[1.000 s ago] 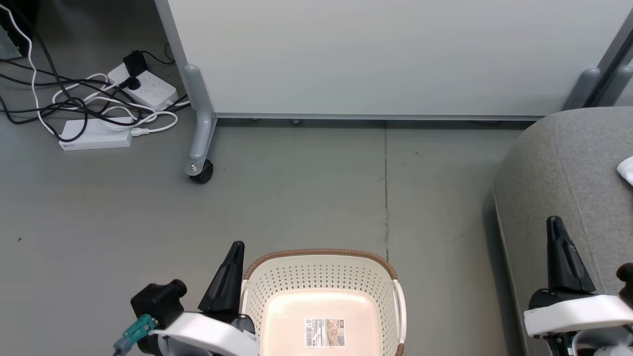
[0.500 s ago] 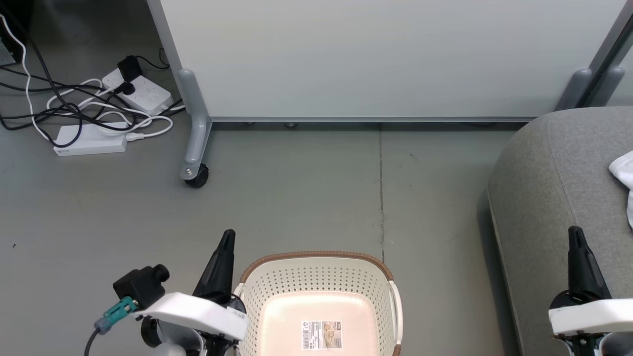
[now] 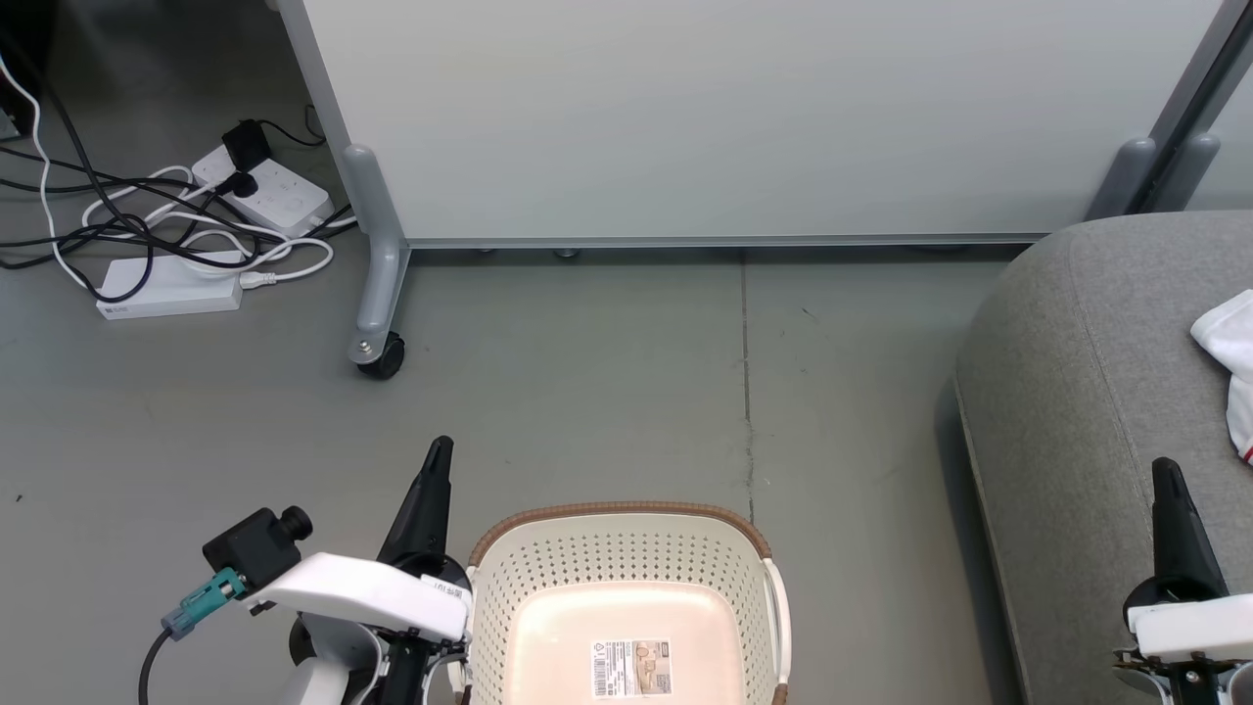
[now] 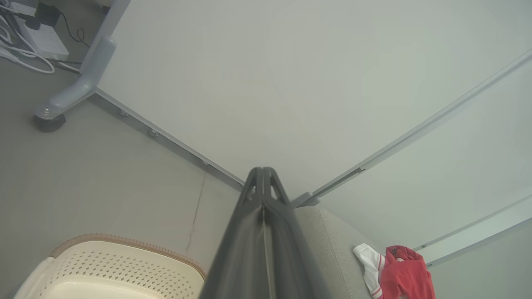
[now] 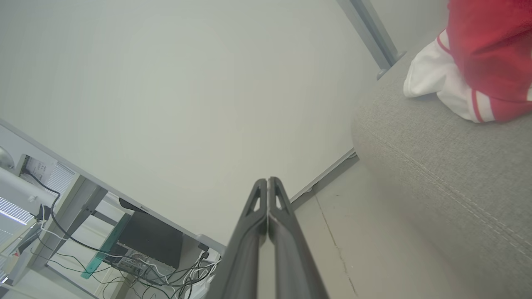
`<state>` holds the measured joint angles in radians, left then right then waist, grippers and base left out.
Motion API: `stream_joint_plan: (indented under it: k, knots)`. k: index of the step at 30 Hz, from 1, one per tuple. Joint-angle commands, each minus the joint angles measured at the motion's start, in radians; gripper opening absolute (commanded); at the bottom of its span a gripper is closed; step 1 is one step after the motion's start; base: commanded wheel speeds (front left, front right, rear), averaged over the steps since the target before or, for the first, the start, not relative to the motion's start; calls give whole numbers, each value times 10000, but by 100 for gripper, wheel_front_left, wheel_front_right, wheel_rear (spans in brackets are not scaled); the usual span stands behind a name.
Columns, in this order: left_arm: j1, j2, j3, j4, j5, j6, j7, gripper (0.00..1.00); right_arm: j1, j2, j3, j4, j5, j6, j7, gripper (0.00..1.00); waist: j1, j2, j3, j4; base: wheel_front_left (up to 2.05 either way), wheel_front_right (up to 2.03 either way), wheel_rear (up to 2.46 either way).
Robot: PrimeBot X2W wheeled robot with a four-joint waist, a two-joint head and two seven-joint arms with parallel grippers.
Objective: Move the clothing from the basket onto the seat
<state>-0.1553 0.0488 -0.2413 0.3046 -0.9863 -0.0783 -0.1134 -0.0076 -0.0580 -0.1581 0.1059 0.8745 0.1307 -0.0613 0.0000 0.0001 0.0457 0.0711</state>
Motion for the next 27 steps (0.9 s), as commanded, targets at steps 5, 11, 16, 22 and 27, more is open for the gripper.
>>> stream_joint_plan:
  k: [5,11,16,22,27]
  knots:
    - [-416,25,124,60,-664,-98,149,0,43,-33,-226,-109,750,1,204,0,0,-1,-25,-41,0,0,0]
    - [-563,25,192,203,-1317,-141,310,0,70,-27,-403,-92,1480,1,401,0,0,-1,-57,-95,0,0,0]
    - [-668,24,244,331,-1849,-187,432,0,100,-24,-540,-78,2053,1,555,0,0,-1,-84,-139,0,0,0]
    - [-805,24,304,451,-2442,-217,578,0,144,-20,-698,-61,2710,1,738,0,0,-1,-116,-192,0,0,0]
    - [-931,23,350,557,-2908,-261,700,0,171,-18,-827,-50,3229,2,871,0,0,-1,-142,-236,0,0,0]
